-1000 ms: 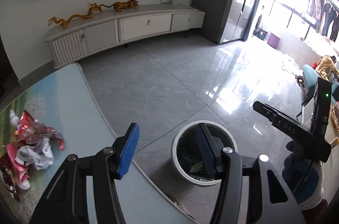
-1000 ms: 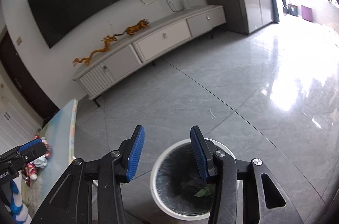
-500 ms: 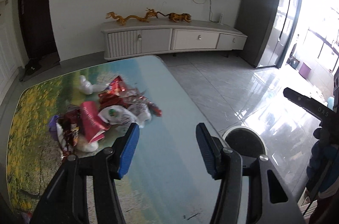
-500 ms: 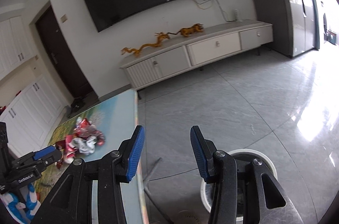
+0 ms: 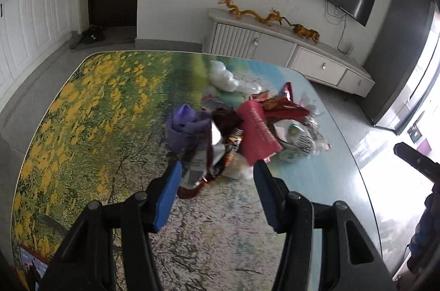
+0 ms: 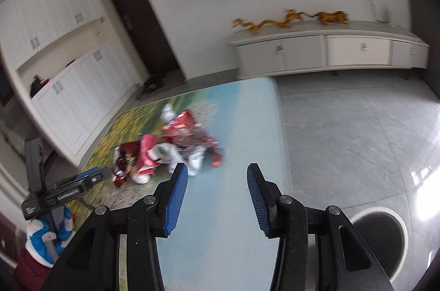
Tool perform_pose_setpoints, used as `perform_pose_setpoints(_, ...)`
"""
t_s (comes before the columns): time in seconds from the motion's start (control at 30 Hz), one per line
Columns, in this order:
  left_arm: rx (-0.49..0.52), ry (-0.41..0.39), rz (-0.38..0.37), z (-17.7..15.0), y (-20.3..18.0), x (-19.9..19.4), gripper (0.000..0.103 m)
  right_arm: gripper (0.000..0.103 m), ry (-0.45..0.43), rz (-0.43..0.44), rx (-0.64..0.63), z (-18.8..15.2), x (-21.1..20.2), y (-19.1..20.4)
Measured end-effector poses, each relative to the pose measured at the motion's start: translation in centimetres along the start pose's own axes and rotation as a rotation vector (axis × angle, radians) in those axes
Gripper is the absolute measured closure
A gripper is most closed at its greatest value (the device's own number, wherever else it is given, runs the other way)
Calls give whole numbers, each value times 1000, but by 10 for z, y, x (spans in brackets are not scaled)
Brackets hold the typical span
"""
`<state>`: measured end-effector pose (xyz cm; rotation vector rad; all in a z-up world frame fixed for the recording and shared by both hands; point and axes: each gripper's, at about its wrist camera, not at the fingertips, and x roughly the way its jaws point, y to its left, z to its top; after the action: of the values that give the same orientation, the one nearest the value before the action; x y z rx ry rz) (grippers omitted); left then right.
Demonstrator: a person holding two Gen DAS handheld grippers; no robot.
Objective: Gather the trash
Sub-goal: 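Return both tools to the table above the remaining wrappers, then grasp the brown snack wrapper with left tool while right tool grasps white bag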
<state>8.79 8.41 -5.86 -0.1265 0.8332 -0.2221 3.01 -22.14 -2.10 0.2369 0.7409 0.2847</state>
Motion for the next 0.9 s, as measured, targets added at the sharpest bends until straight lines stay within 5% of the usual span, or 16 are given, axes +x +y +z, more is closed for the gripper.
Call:
perform_pose_setpoints(0.27, -5, 16, -8, 9, 0, 27, 50, 60, 101, 83, -144, 10, 75, 52)
perform_pose_setpoints(0.73, 2, 65, -4, 8, -1, 62, 50, 62, 208, 85, -238, 6, 134, 65)
perform_pose_setpoints(0.83, -7, 63, -16, 6, 2, 60, 58, 69, 220, 91, -240, 5, 140, 64)
perform_pose_setpoints(0.9, -12, 61, -21, 5, 4, 58, 62, 83, 235, 96, -243, 4, 144, 63)
